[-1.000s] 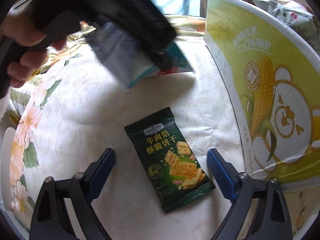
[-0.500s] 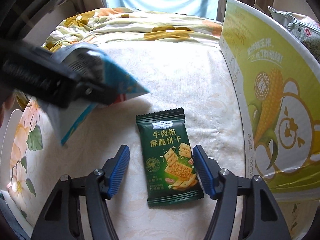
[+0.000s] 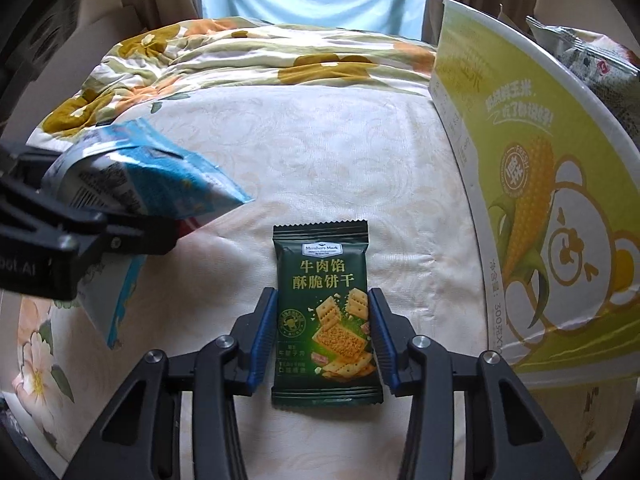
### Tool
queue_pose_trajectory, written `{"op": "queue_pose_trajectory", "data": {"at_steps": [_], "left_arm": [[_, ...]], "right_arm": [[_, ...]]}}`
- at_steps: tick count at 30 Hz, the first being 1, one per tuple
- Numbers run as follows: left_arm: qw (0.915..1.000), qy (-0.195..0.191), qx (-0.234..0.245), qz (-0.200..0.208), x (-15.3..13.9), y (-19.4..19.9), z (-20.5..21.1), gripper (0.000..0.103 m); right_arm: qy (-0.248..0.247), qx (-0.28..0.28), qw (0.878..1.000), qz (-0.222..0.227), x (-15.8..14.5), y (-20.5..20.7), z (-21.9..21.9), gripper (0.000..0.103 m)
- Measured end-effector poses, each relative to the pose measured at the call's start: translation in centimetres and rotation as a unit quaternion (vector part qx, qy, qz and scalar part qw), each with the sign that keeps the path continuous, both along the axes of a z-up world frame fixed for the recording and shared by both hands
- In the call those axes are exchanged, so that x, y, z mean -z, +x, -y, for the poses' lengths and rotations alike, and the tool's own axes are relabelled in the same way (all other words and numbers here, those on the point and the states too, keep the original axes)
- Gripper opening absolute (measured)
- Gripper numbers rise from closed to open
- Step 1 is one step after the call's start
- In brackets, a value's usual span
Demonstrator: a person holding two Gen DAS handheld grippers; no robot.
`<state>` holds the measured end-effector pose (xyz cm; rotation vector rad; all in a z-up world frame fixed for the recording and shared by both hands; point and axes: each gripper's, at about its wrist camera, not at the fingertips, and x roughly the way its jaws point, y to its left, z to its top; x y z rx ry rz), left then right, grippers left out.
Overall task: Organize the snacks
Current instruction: 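Lift and carry both held snacks toward the box with both tools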
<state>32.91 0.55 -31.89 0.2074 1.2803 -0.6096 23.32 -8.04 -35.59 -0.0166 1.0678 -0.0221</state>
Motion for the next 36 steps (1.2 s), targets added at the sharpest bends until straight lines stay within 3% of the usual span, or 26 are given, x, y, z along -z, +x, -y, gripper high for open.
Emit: {"op": "queue_pose_trajectory", "data": {"at_steps": [7,11,20,27,31,36], "left_arm": [[0.9996,-0.023,-0.018,0.007,-0.8,-0.8,-2.3,0.061],[0.9988,-0.037,-0.026,0.018,-2.7,-1.4,-3.3,0.061],[0.9949,-0.072,-0.028,0.065,-10.6,-2.2,-2.8,0.061],[0.9876,-0.106,-0.016,0.115,-17.2,-3.2,2.8,0.061],[0.9828,-0.126,-0.017,0.134,-20.0,-4.4,8.5,0.062],[0.9793,-0.141,-0.005,0.145,-21.5,-5.3,16.9,0.062]], "right_arm": [[0.012,0.019,1.000,0.003,-1.1,-0.2,-0.7,0.041],[0.026,0.031,0.999,0.008,-2.4,-0.4,-1.1,0.041],[0.072,0.067,0.993,0.060,-10.7,-1.7,0.0,0.041],[0.093,0.095,0.984,0.116,-17.8,-3.6,5.0,0.041],[0.085,0.105,0.981,0.142,-20.8,-5.1,10.0,0.041],[0.082,0.115,0.977,0.159,-23.0,-6.1,17.0,0.041]]}}
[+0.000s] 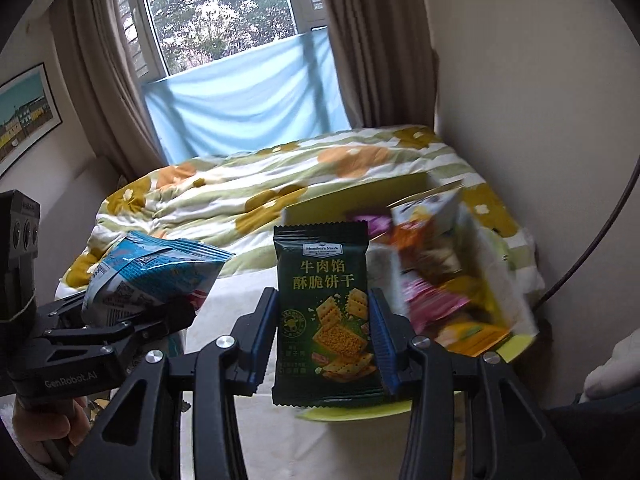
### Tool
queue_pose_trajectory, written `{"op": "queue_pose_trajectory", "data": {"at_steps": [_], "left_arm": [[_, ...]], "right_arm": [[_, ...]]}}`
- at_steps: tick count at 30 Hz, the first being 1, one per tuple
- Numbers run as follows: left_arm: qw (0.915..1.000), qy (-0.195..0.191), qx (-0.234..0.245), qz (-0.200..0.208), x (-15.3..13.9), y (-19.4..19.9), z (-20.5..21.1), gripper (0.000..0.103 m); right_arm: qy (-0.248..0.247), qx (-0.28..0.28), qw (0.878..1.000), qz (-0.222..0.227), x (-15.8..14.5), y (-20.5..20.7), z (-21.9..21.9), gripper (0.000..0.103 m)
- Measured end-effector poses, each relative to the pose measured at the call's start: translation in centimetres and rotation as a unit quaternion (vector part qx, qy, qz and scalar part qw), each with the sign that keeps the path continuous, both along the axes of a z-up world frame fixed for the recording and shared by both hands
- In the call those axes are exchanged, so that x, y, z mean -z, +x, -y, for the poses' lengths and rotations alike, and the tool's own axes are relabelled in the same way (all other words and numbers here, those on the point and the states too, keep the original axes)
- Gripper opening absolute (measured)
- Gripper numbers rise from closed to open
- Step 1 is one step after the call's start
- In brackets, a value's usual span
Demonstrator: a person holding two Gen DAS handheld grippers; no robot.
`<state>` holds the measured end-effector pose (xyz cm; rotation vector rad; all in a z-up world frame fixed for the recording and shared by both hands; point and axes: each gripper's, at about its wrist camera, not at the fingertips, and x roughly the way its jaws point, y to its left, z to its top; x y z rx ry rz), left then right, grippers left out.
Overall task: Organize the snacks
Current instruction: 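Lift and carry both held snacks toward the box with both tools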
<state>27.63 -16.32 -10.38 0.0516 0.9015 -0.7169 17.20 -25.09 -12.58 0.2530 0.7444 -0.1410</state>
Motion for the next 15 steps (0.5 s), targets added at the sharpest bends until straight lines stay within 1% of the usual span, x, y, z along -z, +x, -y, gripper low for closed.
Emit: {"op": "queue_pose_trajectory", "data": {"at_steps": [2,6,8,9,10,11,12,15], "left_arm": [[1.0000,-0.002,0.005,0.002,0.0,-0.1,3.5,0.062],[1.0000,0.004,0.001,0.000,0.8,-0.3,8.9,0.062],[0.9999,0.009,-0.013,0.005,1.5,-0.6,10.7,0.067],[0.9996,0.013,-0.024,0.013,1.9,-0.8,11.3,0.080],[0.9989,0.019,-0.037,0.020,2.5,-1.1,11.6,0.099],[0.9982,0.023,-0.049,0.024,3.0,-1.3,11.7,0.102],[0.9976,0.021,-0.061,0.024,3.6,-1.5,11.6,0.102],[0.9956,0.029,-0.089,0.000,5.1,-1.5,11.0,0.102]], "right_arm": [[-0.003,0.002,1.000,0.002,-0.4,-0.1,2.2,0.041],[-0.003,0.003,1.000,0.003,-0.5,-0.5,7.3,0.041],[-0.003,0.002,1.000,0.003,-0.4,-0.8,8.9,0.041],[-0.003,-0.001,1.000,0.001,-0.2,-0.8,9.8,0.041],[-0.003,-0.003,1.000,-0.001,-0.1,-0.9,10.5,0.041],[-0.002,-0.005,1.000,-0.002,0.0,-1.0,10.9,0.041],[-0.002,-0.010,1.000,-0.004,0.2,-0.9,11.4,0.041],[0.002,-0.021,1.000,-0.010,1.0,-0.8,12.1,0.041]]}}
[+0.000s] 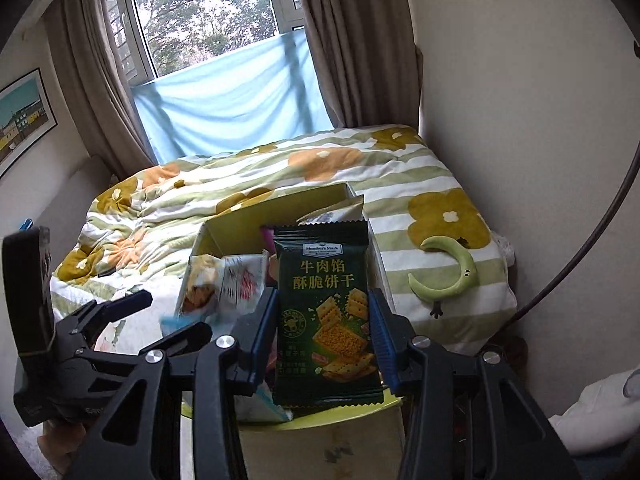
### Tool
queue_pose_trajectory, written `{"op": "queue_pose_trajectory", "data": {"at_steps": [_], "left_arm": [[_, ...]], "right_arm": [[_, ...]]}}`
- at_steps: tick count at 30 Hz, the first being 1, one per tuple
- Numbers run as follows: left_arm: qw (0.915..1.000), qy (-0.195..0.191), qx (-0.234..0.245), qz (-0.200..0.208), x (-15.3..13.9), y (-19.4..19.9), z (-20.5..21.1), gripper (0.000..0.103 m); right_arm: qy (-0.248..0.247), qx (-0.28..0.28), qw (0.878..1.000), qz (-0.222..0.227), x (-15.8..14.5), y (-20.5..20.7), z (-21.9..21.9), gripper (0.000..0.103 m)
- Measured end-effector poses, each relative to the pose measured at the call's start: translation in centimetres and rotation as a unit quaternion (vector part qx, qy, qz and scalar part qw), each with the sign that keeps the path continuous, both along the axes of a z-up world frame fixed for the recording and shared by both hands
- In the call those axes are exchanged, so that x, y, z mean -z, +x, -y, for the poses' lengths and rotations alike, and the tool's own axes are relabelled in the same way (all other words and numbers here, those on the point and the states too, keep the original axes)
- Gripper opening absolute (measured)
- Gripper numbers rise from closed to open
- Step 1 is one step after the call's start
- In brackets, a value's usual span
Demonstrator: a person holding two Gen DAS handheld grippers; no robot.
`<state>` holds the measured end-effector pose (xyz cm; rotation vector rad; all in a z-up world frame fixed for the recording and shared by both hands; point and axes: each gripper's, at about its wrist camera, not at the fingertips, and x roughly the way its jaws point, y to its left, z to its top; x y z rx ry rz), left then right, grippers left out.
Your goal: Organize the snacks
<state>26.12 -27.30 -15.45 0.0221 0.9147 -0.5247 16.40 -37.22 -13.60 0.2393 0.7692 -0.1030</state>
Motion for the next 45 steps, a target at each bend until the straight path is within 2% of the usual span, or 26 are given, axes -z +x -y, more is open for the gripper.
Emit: {"op": "queue_pose_trajectory", "data": {"at_steps": [6,14,18,19,21,22,23,27,33,36,41,45], "left_arm": [[0.9986,0.003,-0.054,0.000,0.4,-1.2,-2.8,0.102],[0.9949,0.020,-0.097,0.019,-1.4,-2.2,-5.8,0.102],[0.9924,0.029,-0.119,0.014,-1.8,-2.8,-7.4,0.102],[0.9914,0.033,-0.126,0.012,-1.7,-3.0,-7.8,0.102],[0.9892,0.042,-0.140,0.007,-1.3,-3.4,-8.4,0.102],[0.9882,0.044,-0.147,0.004,-1.1,-3.7,-8.9,0.102],[0.9874,0.045,-0.152,0.001,-0.9,-4.1,-9.3,0.102],[0.9845,0.045,-0.168,-0.017,0.5,-5.3,-11.0,0.102],[0.9849,0.040,-0.168,-0.009,0.1,-6.8,-13.0,0.102],[0.9852,0.042,-0.166,0.011,-1.5,-7.5,-13.9,0.102],[0.9844,0.026,-0.163,0.061,-6.2,-10.0,-16.5,0.102],[0.9776,0.033,-0.175,0.111,-10.0,-12.7,-18.6,0.102]], "right_arm": [[0.018,-0.034,0.999,-0.011,1.5,0.3,0.5,0.041],[0.029,-0.070,0.997,-0.002,0.6,1.2,0.3,0.041],[0.041,-0.080,0.996,-0.010,1.2,2.5,0.5,0.042],[0.048,-0.082,0.995,-0.016,1.6,2.9,0.7,0.046],[0.058,-0.080,0.995,-0.026,2.4,3.3,1.2,0.070],[0.061,-0.077,0.995,-0.033,2.8,3.5,1.5,0.093],[0.063,-0.076,0.994,-0.036,3.1,3.5,1.8,0.101],[0.039,-0.057,0.996,-0.057,4.3,2.6,2.1,0.102],[0.012,-0.051,0.997,-0.048,4.0,0.3,1.0,0.102],[0.006,-0.047,0.998,-0.033,2.7,-1.0,-0.1,0.102],[-0.010,-0.049,0.999,0.003,-1.0,-3.7,-3.6,0.102],[-0.034,-0.049,0.998,0.038,-4.2,-6.3,-7.3,0.102]]}}
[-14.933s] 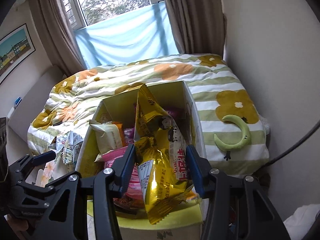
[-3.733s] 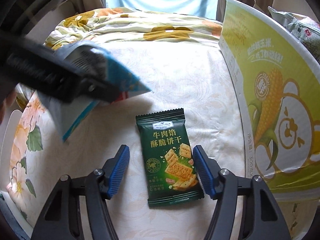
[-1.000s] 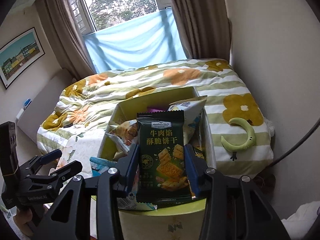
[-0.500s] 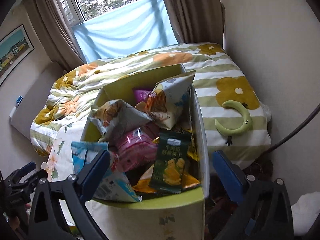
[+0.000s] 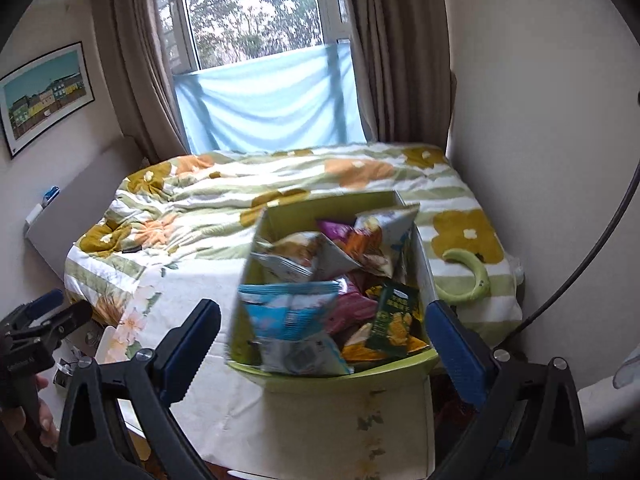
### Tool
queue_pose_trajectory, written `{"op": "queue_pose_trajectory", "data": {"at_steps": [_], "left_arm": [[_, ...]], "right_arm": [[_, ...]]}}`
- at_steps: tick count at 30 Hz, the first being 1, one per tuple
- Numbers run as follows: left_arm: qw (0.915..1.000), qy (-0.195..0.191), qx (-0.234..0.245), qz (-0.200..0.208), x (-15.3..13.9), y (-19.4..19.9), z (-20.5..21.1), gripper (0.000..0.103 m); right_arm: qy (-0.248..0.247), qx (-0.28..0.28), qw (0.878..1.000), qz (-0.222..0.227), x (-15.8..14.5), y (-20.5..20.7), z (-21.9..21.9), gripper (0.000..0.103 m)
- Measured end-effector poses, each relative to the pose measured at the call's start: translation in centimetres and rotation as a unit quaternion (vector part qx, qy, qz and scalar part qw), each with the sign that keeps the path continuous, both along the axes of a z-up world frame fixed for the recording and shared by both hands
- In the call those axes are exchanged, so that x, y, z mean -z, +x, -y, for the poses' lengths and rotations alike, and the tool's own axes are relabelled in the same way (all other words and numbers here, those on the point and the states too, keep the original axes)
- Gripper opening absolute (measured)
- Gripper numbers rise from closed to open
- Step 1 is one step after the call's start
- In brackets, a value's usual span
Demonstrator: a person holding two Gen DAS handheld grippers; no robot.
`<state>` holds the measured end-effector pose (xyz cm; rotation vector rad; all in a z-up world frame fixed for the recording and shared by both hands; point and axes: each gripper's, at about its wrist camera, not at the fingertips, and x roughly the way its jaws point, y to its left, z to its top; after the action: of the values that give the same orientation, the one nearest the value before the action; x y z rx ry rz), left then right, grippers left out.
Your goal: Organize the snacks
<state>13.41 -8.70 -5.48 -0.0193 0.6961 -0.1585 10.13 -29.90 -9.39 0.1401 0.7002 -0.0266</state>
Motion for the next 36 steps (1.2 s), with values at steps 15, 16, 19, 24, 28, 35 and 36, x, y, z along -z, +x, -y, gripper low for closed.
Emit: {"op": "queue_pose_trajectory", "data": {"at_steps": [15,16,19,24,28,35,36], "left_arm": [[0.9970,0.036,-0.020,0.065,-3.0,-6.9,-5.0,0.102],[0.9971,0.034,-0.019,0.065,-3.0,-7.0,-5.1,0.102],[0.9970,0.033,-0.017,0.068,-3.0,-7.3,-5.3,0.102],[0.9969,0.030,-0.011,0.072,-3.0,-7.1,-5.0,0.102],[0.9969,0.027,-0.007,0.073,-3.0,-7.1,-4.9,0.102],[0.9966,0.028,-0.006,0.077,-3.2,-7.0,-4.9,0.102],[0.9966,0.027,-0.006,0.077,-3.2,-7.0,-4.9,0.102]], "right_arm": [[-0.040,0.017,0.998,0.036,-2.2,-5.9,-8.4,0.102],[-0.042,0.017,0.998,0.036,-2.2,-6.0,-8.7,0.102],[-0.050,0.018,0.998,0.038,-2.2,-6.2,-9.1,0.102],[-0.056,0.020,0.997,0.043,-2.4,-6.5,-9.6,0.102],[-0.056,0.021,0.997,0.044,-2.4,-6.5,-9.5,0.102],[-0.055,0.022,0.997,0.045,-2.5,-6.4,-9.3,0.102],[-0.055,0.022,0.997,0.045,-2.5,-6.4,-9.3,0.102]]}}
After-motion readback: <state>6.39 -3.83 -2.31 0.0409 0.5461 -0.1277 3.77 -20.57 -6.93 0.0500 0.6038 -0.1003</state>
